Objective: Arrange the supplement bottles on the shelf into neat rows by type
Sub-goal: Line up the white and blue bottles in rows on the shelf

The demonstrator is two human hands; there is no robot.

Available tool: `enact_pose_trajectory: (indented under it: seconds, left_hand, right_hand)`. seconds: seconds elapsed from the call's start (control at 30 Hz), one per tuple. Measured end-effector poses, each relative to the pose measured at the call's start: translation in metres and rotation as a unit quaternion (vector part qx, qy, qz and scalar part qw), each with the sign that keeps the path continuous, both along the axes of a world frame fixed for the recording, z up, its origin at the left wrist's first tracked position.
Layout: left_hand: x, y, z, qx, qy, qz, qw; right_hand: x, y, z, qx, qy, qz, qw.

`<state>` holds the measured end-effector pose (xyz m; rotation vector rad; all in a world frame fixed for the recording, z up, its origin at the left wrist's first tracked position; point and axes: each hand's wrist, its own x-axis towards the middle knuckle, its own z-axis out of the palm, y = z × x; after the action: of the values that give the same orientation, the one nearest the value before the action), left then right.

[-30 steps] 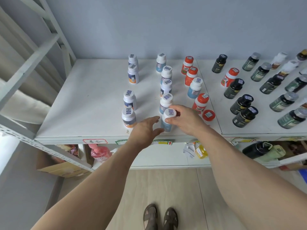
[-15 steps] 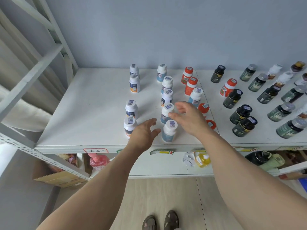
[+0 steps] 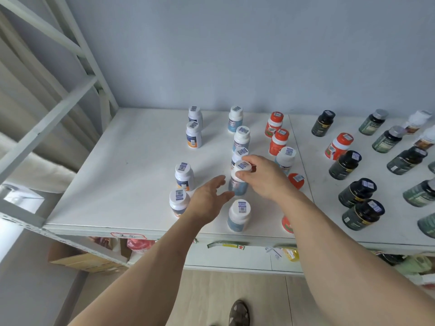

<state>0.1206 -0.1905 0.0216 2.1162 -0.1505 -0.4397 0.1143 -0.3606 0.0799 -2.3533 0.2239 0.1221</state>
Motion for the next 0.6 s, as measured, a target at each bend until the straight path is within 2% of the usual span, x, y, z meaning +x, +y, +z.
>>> enact_pose_trajectory:
  seconds: [0.13, 0.4, 0.6]
  left_hand:
    - [0.007, -0.008, 0.013, -0.033, -0.006, -0.028, 0.999]
    - [0.02, -0.007, 0.028, -0.165, 0.053, -0.057, 0.983]
    - [0.024, -0.007, 0.027, -0.178, 0.077, -0.06, 0.979]
  right_hand:
    - [0.014, -0.005, 0.016, -0.004, -0.014, 0.021, 1.0]
    - [0.023, -0.007, 0.03, 0.001, -0.019, 0.014, 1.0]
    - [0.023, -0.005, 0.031, 0.011, -0.01, 0.006, 1.0]
